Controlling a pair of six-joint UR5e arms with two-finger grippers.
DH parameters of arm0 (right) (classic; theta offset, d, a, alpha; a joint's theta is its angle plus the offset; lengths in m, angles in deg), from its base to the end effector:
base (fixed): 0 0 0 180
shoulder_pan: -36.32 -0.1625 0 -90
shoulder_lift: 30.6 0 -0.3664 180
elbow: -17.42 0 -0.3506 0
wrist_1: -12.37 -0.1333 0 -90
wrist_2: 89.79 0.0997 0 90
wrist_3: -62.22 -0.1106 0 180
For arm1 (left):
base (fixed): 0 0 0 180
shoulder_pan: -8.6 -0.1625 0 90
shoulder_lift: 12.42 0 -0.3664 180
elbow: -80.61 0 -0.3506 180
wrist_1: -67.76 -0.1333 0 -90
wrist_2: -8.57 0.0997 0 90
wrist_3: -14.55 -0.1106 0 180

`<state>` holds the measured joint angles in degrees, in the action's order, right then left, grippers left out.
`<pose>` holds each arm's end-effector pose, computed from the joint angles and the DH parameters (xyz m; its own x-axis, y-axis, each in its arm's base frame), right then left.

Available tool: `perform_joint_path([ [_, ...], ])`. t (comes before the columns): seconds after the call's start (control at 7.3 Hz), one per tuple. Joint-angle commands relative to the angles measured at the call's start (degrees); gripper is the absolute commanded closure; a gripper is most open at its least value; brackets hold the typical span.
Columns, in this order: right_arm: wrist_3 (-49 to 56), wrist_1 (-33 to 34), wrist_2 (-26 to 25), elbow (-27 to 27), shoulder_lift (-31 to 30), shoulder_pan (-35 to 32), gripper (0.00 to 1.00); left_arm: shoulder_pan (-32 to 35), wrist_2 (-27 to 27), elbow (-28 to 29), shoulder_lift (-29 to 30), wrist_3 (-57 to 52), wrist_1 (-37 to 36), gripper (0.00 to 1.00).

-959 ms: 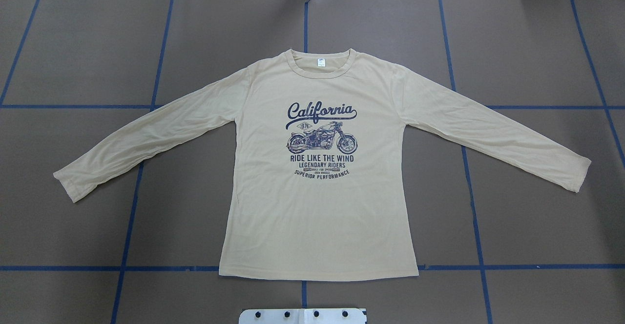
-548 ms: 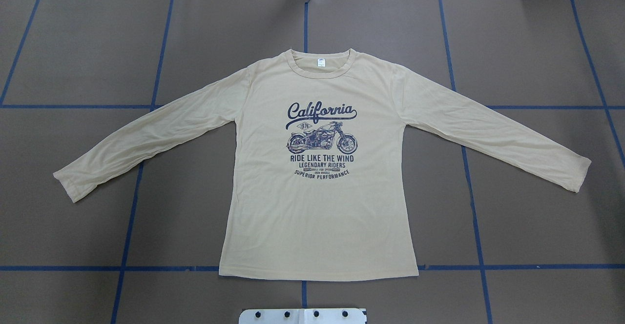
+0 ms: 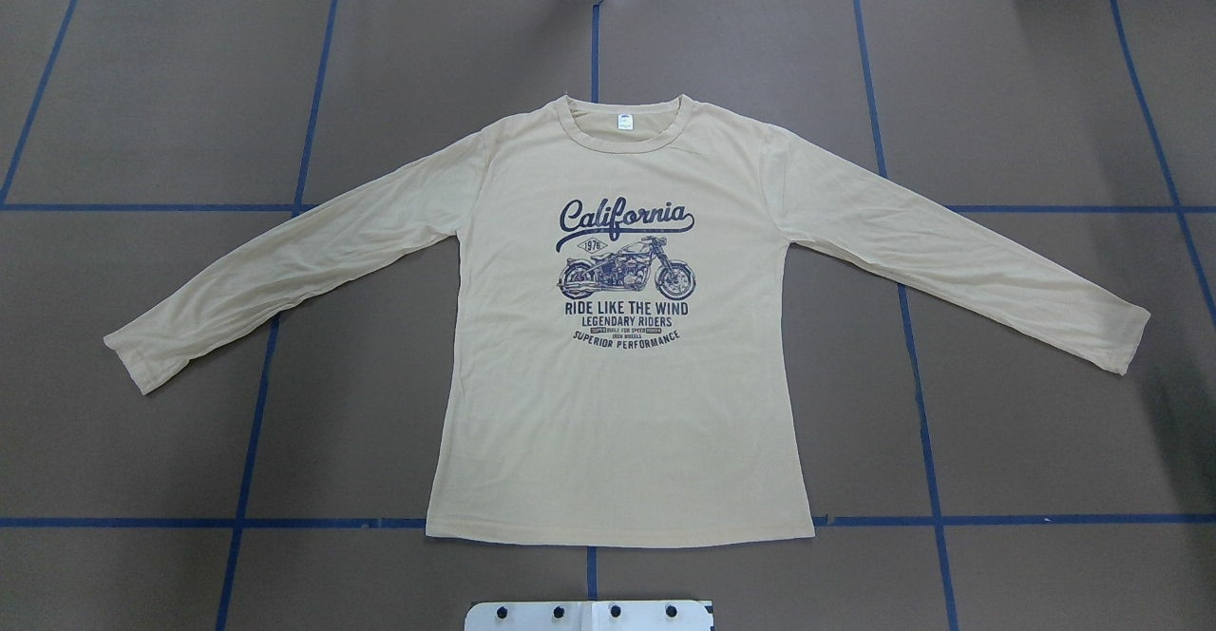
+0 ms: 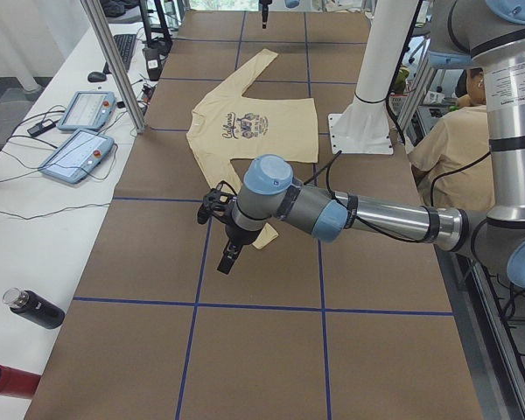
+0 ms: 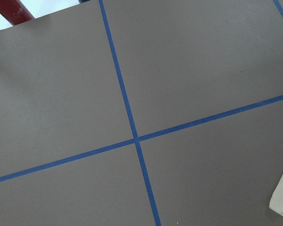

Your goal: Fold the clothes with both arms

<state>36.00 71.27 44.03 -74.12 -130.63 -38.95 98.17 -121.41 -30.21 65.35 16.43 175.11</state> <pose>-0.0483 -0.4068 0.6104 0.6690 -0.0011 0.7433 -0.0678 0.9957 0.0625 -0.0593 -0.3962 0.5008 0.7639 0.2571 -0.5918 0.0183 0.9082 0.4182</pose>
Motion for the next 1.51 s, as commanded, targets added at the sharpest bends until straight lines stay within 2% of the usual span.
perform_joint_path([
  [0.0,-16.16,-13.42,-1.72,5.05,0.45,5.37,0.04,-0.02,-0.28,-0.27,-0.78,-0.04,0.23,0.0],
  [0.27,-20.1,-14.69,-1.72,5.49,0.54,6.19,0.04,-0.02,-0.28,-0.27,-0.78,-0.12,0.32,0.0],
  [0.68,-20.01,-17.15,-1.38,11.02,5.36,6.36,0.06,-0.02,-0.28,-0.62,-0.78,-0.12,0.23,0.0],
  [1.37,-19.84,-18.73,0.12,12.26,5.29,8.38,0.11,-0.02,-0.28,-0.97,-0.78,-0.12,0.23,0.0],
])
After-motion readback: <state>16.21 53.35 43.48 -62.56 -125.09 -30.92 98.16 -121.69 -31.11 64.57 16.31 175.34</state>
